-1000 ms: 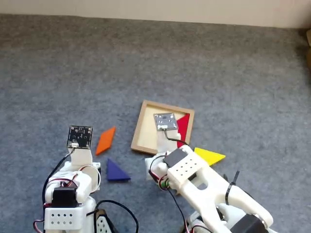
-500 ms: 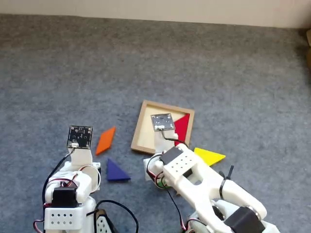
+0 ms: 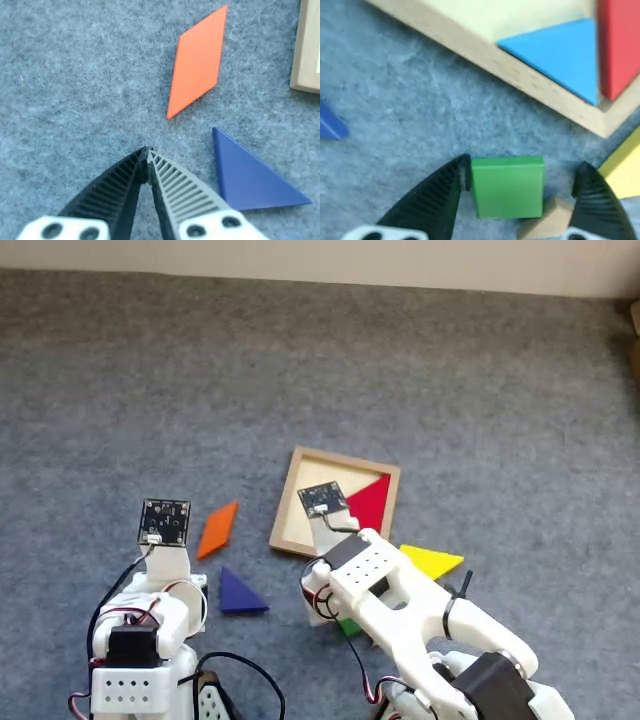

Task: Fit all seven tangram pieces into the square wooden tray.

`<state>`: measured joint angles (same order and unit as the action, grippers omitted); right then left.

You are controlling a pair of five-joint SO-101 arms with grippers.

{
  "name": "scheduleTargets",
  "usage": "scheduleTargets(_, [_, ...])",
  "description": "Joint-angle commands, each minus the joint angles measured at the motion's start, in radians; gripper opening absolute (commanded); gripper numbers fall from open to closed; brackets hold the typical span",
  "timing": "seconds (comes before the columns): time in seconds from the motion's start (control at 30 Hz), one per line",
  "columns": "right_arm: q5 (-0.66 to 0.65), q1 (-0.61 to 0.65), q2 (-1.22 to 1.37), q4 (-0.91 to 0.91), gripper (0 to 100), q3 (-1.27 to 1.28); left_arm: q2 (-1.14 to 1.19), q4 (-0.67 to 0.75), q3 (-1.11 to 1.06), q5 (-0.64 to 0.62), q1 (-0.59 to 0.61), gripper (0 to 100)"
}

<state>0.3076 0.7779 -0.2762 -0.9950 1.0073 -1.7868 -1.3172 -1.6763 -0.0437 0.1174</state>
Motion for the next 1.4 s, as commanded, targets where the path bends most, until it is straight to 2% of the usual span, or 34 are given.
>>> scheduleTargets(0.0, [-0.012, 0.001, 0.002, -0.027, 33.1, -0.015, -0.042, -0.003, -0.019, -0.008, 0.013, 1])
scheduleTargets(0.17, [-0.012, 0.062, 0.002, -0.028, 33.1, -0.007, -0.042, -0.003, -0.019, -0.008, 0.013, 1])
scheduleTargets(0.47, [-0.011, 0.019, 0.005, -0.028, 33.0, 0.022, -0.042, -0.003, -0.019, -0.008, 0.013, 1])
scheduleTargets(0.7, [-0.012, 0.019, 0.004, -0.024, 19.6, 0.028, -0.042, -0.003, -0.019, -0.008, 0.013, 1])
scheduleTargets(0.8, [-0.012, 0.019, -0.005, -0.027, 16.7, 0.025, -0.042, -0.003, -0.019, -0.008, 0.013, 1])
scheduleTargets(1.0, [-0.014, 0.021, -0.008, -0.101, 16.3, 0.012, -0.042, -0.003, -0.019, -0.008, 0.013, 1])
scheduleTargets(1.17, [-0.014, 0.019, -0.035, -0.191, 15.9, -0.114, -0.042, -0.003, -0.019, -0.008, 0.013, 1])
scheduleTargets(1.37, [-0.014, 0.021, -0.094, -0.199, 15.9, -0.139, -0.042, -0.003, -0.019, -0.008, 0.013, 1])
